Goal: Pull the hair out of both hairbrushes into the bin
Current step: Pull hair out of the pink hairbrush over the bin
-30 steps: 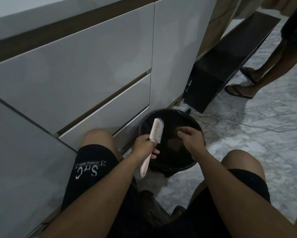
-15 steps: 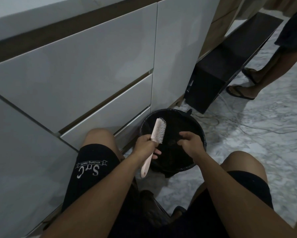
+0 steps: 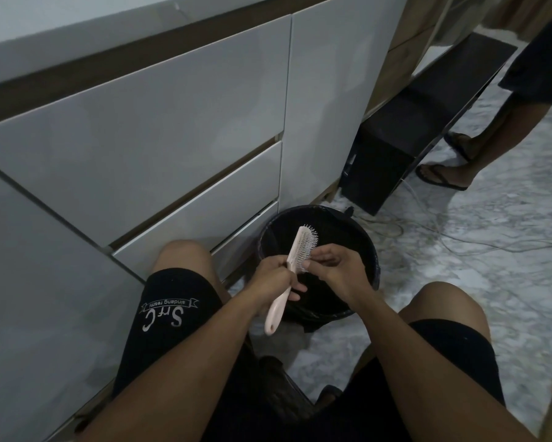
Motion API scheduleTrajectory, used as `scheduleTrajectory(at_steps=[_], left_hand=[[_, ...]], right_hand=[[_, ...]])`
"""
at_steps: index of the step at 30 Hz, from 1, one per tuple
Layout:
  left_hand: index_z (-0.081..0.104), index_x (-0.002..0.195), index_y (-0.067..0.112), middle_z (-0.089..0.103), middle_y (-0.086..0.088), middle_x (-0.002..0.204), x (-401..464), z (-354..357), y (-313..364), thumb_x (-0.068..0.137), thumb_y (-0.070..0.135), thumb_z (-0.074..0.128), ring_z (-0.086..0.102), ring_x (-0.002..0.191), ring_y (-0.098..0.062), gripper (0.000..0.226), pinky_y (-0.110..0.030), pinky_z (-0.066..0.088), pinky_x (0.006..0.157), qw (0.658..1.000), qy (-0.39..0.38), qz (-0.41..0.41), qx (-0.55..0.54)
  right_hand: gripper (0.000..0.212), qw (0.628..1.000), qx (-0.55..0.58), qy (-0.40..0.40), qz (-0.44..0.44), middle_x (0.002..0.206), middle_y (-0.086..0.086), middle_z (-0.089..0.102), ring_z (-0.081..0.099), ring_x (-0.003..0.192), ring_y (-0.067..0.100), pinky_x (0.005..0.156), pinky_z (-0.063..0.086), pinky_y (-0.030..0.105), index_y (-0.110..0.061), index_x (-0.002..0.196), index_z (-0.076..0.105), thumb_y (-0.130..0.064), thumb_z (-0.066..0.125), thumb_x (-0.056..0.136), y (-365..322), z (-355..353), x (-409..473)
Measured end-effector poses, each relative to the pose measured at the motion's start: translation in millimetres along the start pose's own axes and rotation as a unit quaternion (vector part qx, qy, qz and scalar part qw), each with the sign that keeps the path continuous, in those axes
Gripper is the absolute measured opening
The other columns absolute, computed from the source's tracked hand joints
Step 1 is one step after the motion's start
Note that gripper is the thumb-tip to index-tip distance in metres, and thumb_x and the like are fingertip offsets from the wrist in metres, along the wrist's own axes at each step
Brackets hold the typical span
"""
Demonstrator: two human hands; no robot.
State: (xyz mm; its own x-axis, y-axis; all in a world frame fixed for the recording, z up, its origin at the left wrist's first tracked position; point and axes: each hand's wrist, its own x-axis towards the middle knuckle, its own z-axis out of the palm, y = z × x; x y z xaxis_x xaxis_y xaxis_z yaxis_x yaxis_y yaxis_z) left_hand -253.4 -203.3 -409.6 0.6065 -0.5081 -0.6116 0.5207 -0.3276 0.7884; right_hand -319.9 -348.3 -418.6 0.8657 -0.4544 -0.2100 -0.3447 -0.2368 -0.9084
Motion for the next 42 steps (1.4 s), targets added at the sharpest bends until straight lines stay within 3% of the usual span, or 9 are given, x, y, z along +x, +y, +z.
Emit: scheduleTrajectory(at_steps=[6, 10, 14, 18, 24, 30, 34, 39, 42], left_hand=[[0.056, 0.132, 0.004, 0.063, -0.016, 0.117, -1, -3, -6, 0.08, -0.02, 0.055, 0.072, 0.093, -0.025, 0.057, -0.034, 0.061, 0.068, 0.998, -0.052, 0.013, -0.014], [0.055, 0.131, 0.003, 0.062, -0.015, 0.107, -6, 0, -7, 0.081, -0.024, 0.053, 0.069, 0.088, -0.022, 0.057, -0.034, 0.062, 0.07, 0.998, -0.055, 0.03, -0.013], [0.059, 0.13, 0.007, 0.062, -0.012, 0.108, -10, 0, -7, 0.081, -0.023, 0.055, 0.068, 0.086, -0.02, 0.058, -0.032, 0.061, 0.073, 0.997, -0.067, 0.046, -0.002], [0.06, 0.13, 0.013, 0.065, -0.01, 0.114, -10, 0, -10, 0.08, -0.021, 0.059, 0.069, 0.091, -0.021, 0.06, -0.038, 0.06, 0.083, 0.995, -0.075, 0.051, 0.028], [0.061, 0.13, 0.012, 0.065, -0.013, 0.109, -6, 1, -12, 0.08, -0.022, 0.056, 0.069, 0.086, -0.019, 0.06, -0.031, 0.061, 0.074, 0.997, -0.054, 0.041, 0.034], [0.06, 0.132, 0.018, 0.065, -0.009, 0.113, -7, 2, -15, 0.081, -0.019, 0.057, 0.069, 0.091, -0.019, 0.063, -0.031, 0.06, 0.076, 0.993, -0.065, 0.053, 0.079], [0.058, 0.135, 0.016, 0.063, -0.01, 0.115, -7, 1, -16, 0.08, -0.021, 0.056, 0.068, 0.086, -0.015, 0.065, -0.03, 0.059, 0.075, 0.991, -0.07, 0.052, 0.1], [0.06, 0.132, 0.016, 0.064, -0.006, 0.114, -9, 2, -14, 0.08, -0.022, 0.053, 0.067, 0.09, -0.019, 0.065, -0.032, 0.058, 0.075, 0.993, -0.051, 0.052, 0.092], [0.059, 0.133, 0.016, 0.064, -0.005, 0.114, -10, 2, -12, 0.081, -0.021, 0.053, 0.066, 0.089, -0.018, 0.065, -0.028, 0.058, 0.071, 0.992, -0.053, 0.049, 0.102]], right_hand=[[0.006, 1.0, -0.026, 0.001, -0.009, 0.082, -0.005, 0.074, 0.069, 0.076, 0.0, 0.067, 0.053, 0.015, -0.018, 0.085, 0.074, -0.016, 0.076, 0.08, 1, -2, -2], [0.006, 1.0, -0.007, 0.022, 0.013, 0.076, -0.002, 0.073, 0.068, 0.072, 0.007, 0.067, 0.054, 0.02, -0.021, 0.078, 0.072, -0.021, 0.073, 0.084, -2, -1, -5], [0.017, 0.999, -0.017, 0.021, 0.021, 0.08, -0.004, 0.072, 0.069, 0.077, 0.007, 0.069, 0.056, 0.023, -0.02, 0.081, 0.07, -0.032, 0.08, 0.074, 0, 1, -8], [0.009, 0.999, -0.027, 0.013, 0.014, 0.073, -0.002, 0.071, 0.067, 0.068, 0.006, 0.064, 0.054, 0.019, -0.019, 0.075, 0.068, -0.02, 0.076, 0.079, -1, 1, -10], [0.01, 0.996, 0.029, 0.064, 0.055, 0.078, 0.009, 0.071, 0.068, 0.073, 0.018, 0.069, 0.059, 0.031, -0.011, 0.08, 0.069, -0.016, 0.066, 0.089, 0, -3, -5], [0.024, 0.991, 0.047, 0.089, 0.091, 0.074, 0.013, 0.071, 0.067, 0.069, 0.018, 0.07, 0.058, 0.036, -0.009, 0.077, 0.07, -0.032, 0.072, 0.084, 2, -5, -3], [0.019, 0.989, 0.046, 0.082, 0.11, 0.076, 0.017, 0.07, 0.065, 0.069, 0.022, 0.074, 0.058, 0.042, -0.003, 0.082, 0.069, -0.021, 0.067, 0.088, 1, -6, -2], [0.013, 0.979, 0.11, 0.104, 0.133, 0.074, 0.009, 0.067, 0.063, 0.068, 0.016, 0.066, 0.057, 0.031, -0.006, 0.085, 0.068, -0.014, 0.06, 0.092, -3, -9, -1], [0.017, 0.975, 0.125, 0.125, 0.132, 0.078, 0.006, 0.068, 0.064, 0.07, 0.014, 0.069, 0.058, 0.033, -0.005, 0.092, 0.069, -0.019, 0.06, 0.094, -1, -11, 1]])
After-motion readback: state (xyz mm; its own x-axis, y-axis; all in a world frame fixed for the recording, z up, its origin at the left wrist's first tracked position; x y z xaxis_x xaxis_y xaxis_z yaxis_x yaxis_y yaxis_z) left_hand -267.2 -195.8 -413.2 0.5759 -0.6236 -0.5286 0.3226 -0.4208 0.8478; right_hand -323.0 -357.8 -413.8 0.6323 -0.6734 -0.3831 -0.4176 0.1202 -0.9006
